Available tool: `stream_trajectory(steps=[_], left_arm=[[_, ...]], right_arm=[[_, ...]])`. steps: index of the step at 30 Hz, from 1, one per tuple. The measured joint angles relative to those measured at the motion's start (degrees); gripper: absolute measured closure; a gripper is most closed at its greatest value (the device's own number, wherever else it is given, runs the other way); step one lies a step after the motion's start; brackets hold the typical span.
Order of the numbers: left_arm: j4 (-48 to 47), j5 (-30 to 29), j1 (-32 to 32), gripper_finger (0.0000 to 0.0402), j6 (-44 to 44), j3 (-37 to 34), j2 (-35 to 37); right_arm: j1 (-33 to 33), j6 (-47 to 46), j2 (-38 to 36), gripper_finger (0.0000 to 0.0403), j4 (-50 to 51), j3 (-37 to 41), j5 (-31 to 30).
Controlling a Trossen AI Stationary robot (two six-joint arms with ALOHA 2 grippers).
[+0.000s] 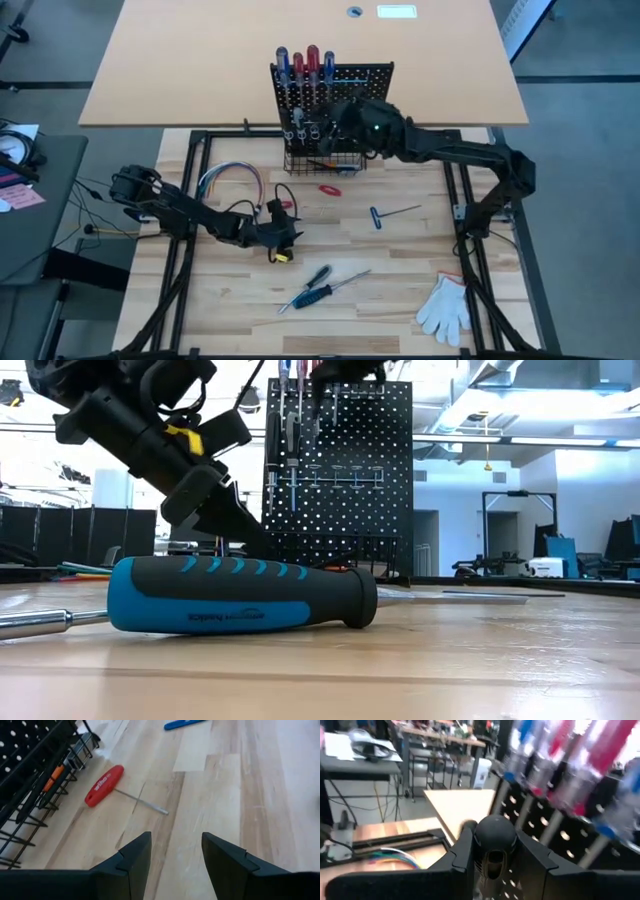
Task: Hang tools onto peg board
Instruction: Hang the black screwdriver on the pegboard
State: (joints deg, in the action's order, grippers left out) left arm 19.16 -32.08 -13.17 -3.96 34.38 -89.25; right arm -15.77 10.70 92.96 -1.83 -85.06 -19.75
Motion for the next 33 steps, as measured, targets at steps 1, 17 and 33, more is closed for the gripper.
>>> stream_trajectory(steps=[1,17,33], left_arm=[[0.0,0.0,0.0,0.0233,0.0,0.0,0.0],[1.3,-0.1,0.0,0.0233,0.0,0.0,0.0],[1.4,-0.1,0.0,0.0233,-0.2,0.0,0.0]], right_arm=[[-0.3,-0.2,0.1,0.0301,0.5,0.1,0.0],[-1.6,-4.0,0.1,0.0301,3.6,0.2,0.5],[-3.7,-6.1,6.8,0.0301,3.6,0.2,1.9]])
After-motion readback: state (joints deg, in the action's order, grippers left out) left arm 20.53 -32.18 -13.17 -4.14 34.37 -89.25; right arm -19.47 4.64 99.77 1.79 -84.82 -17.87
